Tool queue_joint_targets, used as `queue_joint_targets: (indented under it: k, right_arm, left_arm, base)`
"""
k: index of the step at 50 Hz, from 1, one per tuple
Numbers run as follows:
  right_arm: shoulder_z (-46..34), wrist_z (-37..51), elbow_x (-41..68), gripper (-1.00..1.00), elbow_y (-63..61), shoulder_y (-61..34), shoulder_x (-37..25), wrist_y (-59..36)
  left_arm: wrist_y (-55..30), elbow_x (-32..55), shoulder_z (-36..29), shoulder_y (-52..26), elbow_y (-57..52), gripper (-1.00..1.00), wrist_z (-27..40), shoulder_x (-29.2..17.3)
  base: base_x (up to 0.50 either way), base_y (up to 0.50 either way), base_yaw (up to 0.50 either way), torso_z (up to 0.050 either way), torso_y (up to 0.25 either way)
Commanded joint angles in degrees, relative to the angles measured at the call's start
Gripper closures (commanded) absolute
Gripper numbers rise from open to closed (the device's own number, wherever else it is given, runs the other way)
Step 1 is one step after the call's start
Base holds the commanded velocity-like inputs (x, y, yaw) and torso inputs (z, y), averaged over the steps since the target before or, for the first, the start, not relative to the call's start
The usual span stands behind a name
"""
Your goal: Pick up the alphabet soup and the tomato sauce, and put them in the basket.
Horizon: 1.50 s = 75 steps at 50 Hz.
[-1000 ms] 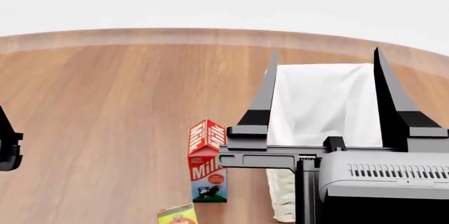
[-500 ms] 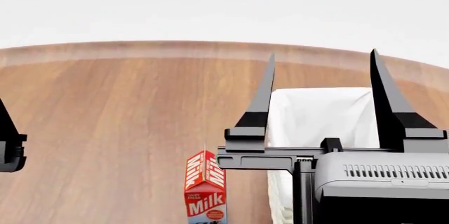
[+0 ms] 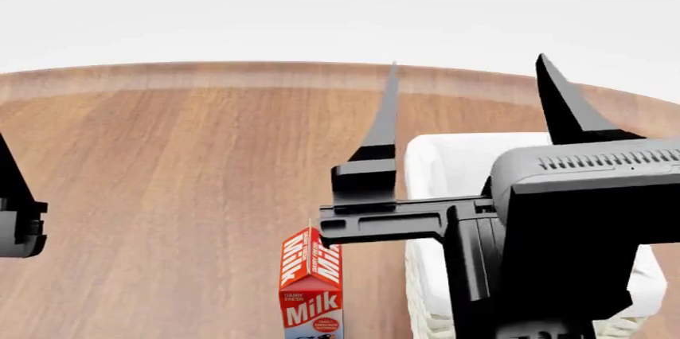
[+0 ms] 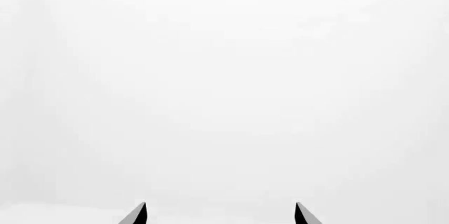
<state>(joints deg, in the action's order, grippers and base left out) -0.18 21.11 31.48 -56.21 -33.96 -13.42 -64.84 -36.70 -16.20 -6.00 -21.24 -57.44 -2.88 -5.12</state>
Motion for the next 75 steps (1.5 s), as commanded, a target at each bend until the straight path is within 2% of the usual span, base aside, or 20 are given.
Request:
queue_joint_targets:
  k: [1,7,9,10,12,14,15,17,23,25,26,28,30,33,35,37,43,44,56,75]
  right_arm:
    - [15.47,19.11,39.20,-1.00,-0.56,-9.36,-0.06,-24.94]
    - [12.53,43.12,62.91,-1.00,9.28,-5.25,-3.60,-22.39]
    - [10.91,42.13,60.85,-1.00,8.03,-4.50,-4.34,-23.31]
    - [9.97,36.03,53.64,-1.00,5.23,-0.37,-4.38,-22.61]
    - [7.68,44.73,62.17,-1.00,9.34,-1.48,-6.13,-21.88]
    - [5.07,47.97,64.27,-1.00,9.34,-0.58,-7.69,-22.44]
    - [5.49,44.59,60.10,-1.00,7.89,3.41,-7.15,-22.60]
    - [2.02,53.87,70.00,-1.00,11.43,1.35,-10.38,-18.59]
    - [3.70,50.21,66.82,-1.00,10.08,9.72,-10.52,-18.53]
    - [0.75,55.78,72.30,-1.00,11.71,8.83,-12.66,-16.41]
    - [2.66,49.83,65.83,-1.00,9.34,13.83,-11.28,-18.08]
    - [0.96,53.91,70.37,-1.00,10.78,12.91,-12.89,-16.34]
    - [2.38,47.57,62.93,-1.00,8.82,18.67,-11.71,-17.62]
    - [2.12,50.30,66.00,-1.00,9.54,19.04,-12.86,-16.30]
    - [3.05,41.06,55.55,-1.00,7.21,24.76,-12.06,-15.80]
    - [2.42,46.70,61.86,-1.00,8.59,23.58,-13.42,-14.92]
    - [2.94,44.65,58.83,-1.00,8.92,28.75,-12.59,-13.74]
    - [2.77,40.63,53.47,-1.00,8.17,31.72,-12.15,-12.98]
    - [-2.76,62.71,72.45,-1.00,8.33,32.55,-16.26,-8.88]
    - [-7.41,68.02,75.87,-1.00,8.39,33.67,-20.72,-3.36]
  left_arm:
    - [-1.04,0.25,-0.25,-0.23,-0.58,-1.00,0.46,-0.60]
    - [-1.87,0.27,-0.57,-0.90,-0.78,-1.00,0.33,-0.82]
    - [-1.95,0.34,-0.57,-0.95,-0.80,-1.00,0.34,-0.90]
    - [-2.05,0.38,-0.57,-1.04,-0.86,-1.00,0.34,-0.90]
    - [-2.37,0.24,-0.85,-1.14,-0.98,-1.00,0.32,-0.95]
    - [-2.79,-0.07,-1.21,-1.27,-1.11,-1.00,0.27,-1.08]
    - [-3.10,-0.20,-1.30,-1.46,-1.29,-1.00,0.22,-1.08]
    - [-3.57,-0.49,-1.52,-1.88,-1.52,-1.00,0.14,-1.02]
    - [-3.84,-0.79,-2.28,-2.46,-1.22,-1.00,0.22,-0.98]
    - [-3.92,-0.82,-2.36,-2.51,-1.39,-1.00,0.24,-0.87]
    - [-3.62,-0.94,-2.60,-2.23,-1.23,-1.00,0.37,-0.96]
    - [-3.08,-0.61,-2.34,-1.82,-1.00,-1.00,0.55,-0.95]
    - [-2.82,-0.53,-2.38,-1.59,-0.77,-1.00,0.70,-1.00]
    - [-2.89,-0.53,-2.40,-1.50,-0.88,-1.00,0.80,-1.07]
    - [-2.83,-0.49,-2.26,-1.36,-0.91,-1.00,0.92,-1.13]
    - [-2.77,-0.45,-2.25,-1.23,-0.93,-1.00,1.08,-1.07]
    - [-2.20,-0.19,-2.38,-1.08,-0.60,-1.00,1.47,-1.08]
    - [-1.94,0.01,-2.31,-1.06,-0.27,-1.00,1.56,-1.10]
    - [0.78,1.62,-1.78,0.71,1.33,-1.00,2.99,-1.44]
    - [0.72,2.20,-2.67,0.54,1.46,-1.00,4.08,-2.06]
  base:
    - [0.00,0.00,0.00,0.000,0.000]
    - [0.00,0.00,0.00,0.000,0.000]
    - [0.00,0.00,0.00,0.000,0.000]
    - [0.00,0.00,0.00,0.000,0.000]
    - [0.00,0.00,0.00,0.000,0.000]
    - [0.00,0.00,0.00,0.000,0.000]
    - [0.00,0.00,0.00,0.000,0.000]
    - [0.00,0.00,0.00,0.000,0.000]
    - [0.00,0.00,0.00,0.000,0.000]
    - [0.00,0.00,0.00,0.000,0.000]
    - [0.00,0.00,0.00,0.000,0.000]
    - [0.00,0.00,0.00,0.000,0.000]
    - [0.00,0.00,0.00,0.000,0.000]
    - [0.00,0.00,0.00,0.000,0.000]
    - [0.00,0.00,0.00,0.000,0.000]
    - [0.00,0.00,0.00,0.000,0.000]
    - [0.00,0.00,0.00,0.000,0.000]
    - [0.00,0.00,0.00,0.000,0.000]
    - [0.00,0.00,0.00,0.000,0.000]
    - [0.00,0.00,0.00,0.000,0.000]
